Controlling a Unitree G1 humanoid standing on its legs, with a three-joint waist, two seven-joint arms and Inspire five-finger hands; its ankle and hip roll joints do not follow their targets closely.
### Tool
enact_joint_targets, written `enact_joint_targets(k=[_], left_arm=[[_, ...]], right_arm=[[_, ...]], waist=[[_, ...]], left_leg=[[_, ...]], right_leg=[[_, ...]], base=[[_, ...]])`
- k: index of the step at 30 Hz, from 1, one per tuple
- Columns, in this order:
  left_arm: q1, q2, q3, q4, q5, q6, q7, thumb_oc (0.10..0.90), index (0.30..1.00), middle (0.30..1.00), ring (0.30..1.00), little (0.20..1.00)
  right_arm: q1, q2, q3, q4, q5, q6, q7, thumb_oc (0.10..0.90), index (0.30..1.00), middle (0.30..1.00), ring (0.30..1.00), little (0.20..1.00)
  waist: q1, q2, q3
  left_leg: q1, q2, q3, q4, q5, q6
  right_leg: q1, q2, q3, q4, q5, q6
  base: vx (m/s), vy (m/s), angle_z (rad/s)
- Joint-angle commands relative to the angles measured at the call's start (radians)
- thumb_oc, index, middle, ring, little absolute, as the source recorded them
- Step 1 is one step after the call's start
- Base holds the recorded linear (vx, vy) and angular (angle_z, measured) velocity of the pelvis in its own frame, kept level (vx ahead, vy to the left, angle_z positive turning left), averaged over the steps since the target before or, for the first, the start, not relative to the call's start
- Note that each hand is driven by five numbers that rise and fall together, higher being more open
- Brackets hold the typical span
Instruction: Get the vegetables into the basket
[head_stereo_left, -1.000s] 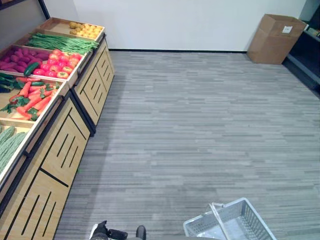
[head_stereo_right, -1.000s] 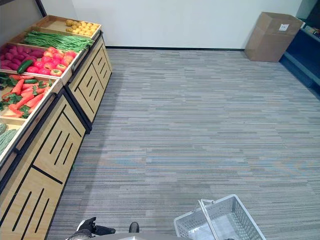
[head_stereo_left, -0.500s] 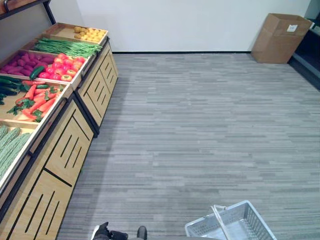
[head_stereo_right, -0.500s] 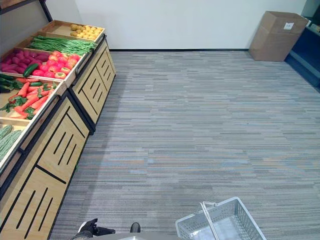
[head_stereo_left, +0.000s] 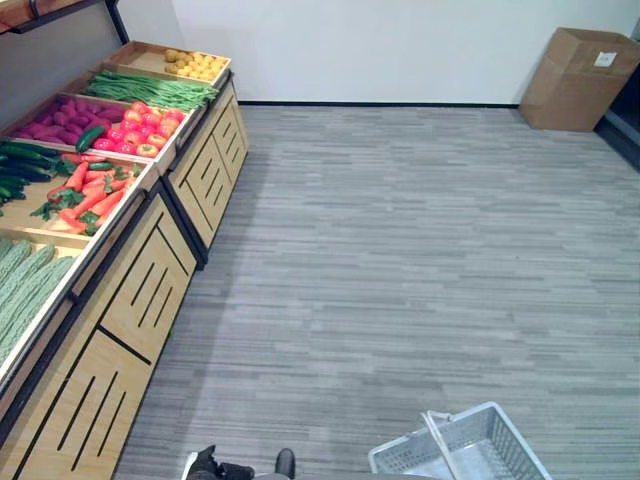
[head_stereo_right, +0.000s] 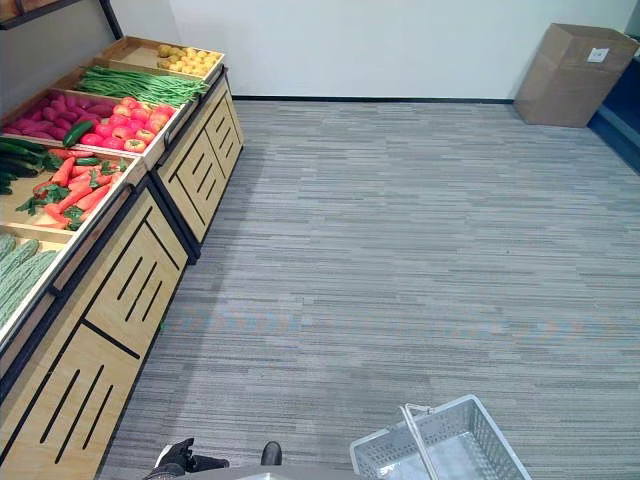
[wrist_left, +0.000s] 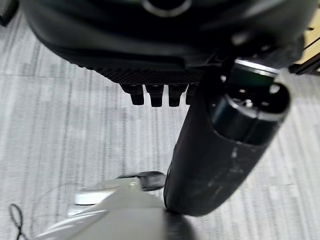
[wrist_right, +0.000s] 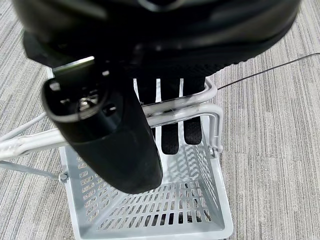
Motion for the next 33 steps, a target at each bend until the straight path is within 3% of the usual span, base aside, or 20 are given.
enact_joint_targets(k=[1, 17, 24, 28, 29, 30, 33], left_arm=[[-0.045, -0.004, 0.010, 0.037, 0.007, -0.008, 0.004, 0.900, 1.000, 1.000, 1.000, 1.000], [-0.049, 0.007, 0.028, 0.031, -0.025, -0.015, 0.006, 0.900, 1.000, 1.000, 1.000, 1.000], [-0.063, 0.020, 0.043, 0.027, -0.058, -0.026, 0.006, 0.900, 1.000, 1.000, 1.000, 1.000], [-0.077, 0.016, 0.027, 0.026, -0.053, -0.029, 0.004, 0.900, 1.000, 1.000, 1.000, 1.000], [-0.077, 0.016, 0.027, 0.026, -0.053, -0.029, 0.004, 0.900, 1.000, 1.000, 1.000, 1.000], [-0.084, 0.003, 0.021, 0.010, -0.042, -0.029, 0.008, 0.900, 1.000, 1.000, 1.000, 1.000], [-0.094, -0.001, 0.020, -0.004, -0.027, -0.030, 0.013, 0.900, 1.000, 1.000, 1.000, 1.000]], right_arm=[[-0.024, -0.039, 0.019, -0.008, 0.018, -0.012, -0.014, 0.400, 0.300, 0.300, 0.300, 0.300], [-0.047, -0.059, 0.057, -0.017, -0.029, -0.013, -0.019, 0.400, 0.300, 0.300, 0.300, 0.300], [-0.089, -0.082, 0.072, -0.032, -0.044, -0.020, -0.027, 0.400, 0.300, 0.300, 0.300, 0.300], [-0.086, -0.107, 0.048, -0.037, -0.042, -0.026, -0.031, 0.400, 0.300, 0.300, 0.300, 0.300], [-0.086, -0.107, 0.048, -0.037, -0.042, -0.026, -0.031, 0.400, 0.300, 0.300, 0.300, 0.300], [-0.086, -0.138, 0.023, -0.045, -0.043, -0.030, -0.033, 0.400, 0.300, 0.300, 0.300, 0.300], [-0.088, -0.142, 0.005, -0.044, -0.038, -0.027, -0.033, 0.400, 0.300, 0.300, 0.300, 0.300]], waist=[[0.029, -0.018, 0.038], [0.071, -0.032, 0.049], [0.150, -0.040, 0.072], [0.173, -0.036, 0.089], [0.172, -0.036, 0.088], [0.146, -0.032, 0.113], [0.109, -0.030, 0.101]], left_leg=[[0.090, 0.007, -0.008, 0.001, -0.070, 0.004], [0.070, 0.011, -0.064, 0.001, -0.055, -0.005], [0.011, -0.004, -0.157, 0.016, -0.031, -0.029], [-0.056, -0.027, -0.191, 0.045, -0.011, -0.042], [-0.057, -0.028, -0.192, 0.045, -0.011, -0.042], [-0.129, 0.034, 0.081, 0.108, -0.001, -0.030], [-0.112, 0.128, 0.382, 0.145, -0.005, -0.034]], right_leg=[[-0.091, -0.042, 0.036, 0.006, 0.091, 0.089], [-0.087, -0.039, -0.026, 0.003, 0.081, 0.084], [-0.092, -0.045, -0.130, 0.000, 0.069, 0.083], [-0.096, -0.068, -0.236, 0.008, 0.063, 0.088], [-0.097, -0.068, -0.237, 0.008, 0.063, 0.088], [-0.115, -0.112, -0.337, 0.031, 0.070, 0.099], [-0.105, -0.142, -0.444, 0.040, 0.075, 0.110]], base=[[0.01, -0.011, 0.06], [0.01, -0.022, 0.13], [-0.01, -0.040, 0.45], [-0.05, 0.003, 1.11], [-0.14, 0.158, 1.62], [-0.14, 0.179, 1.87], [-0.05, 0.107, 1.59]])
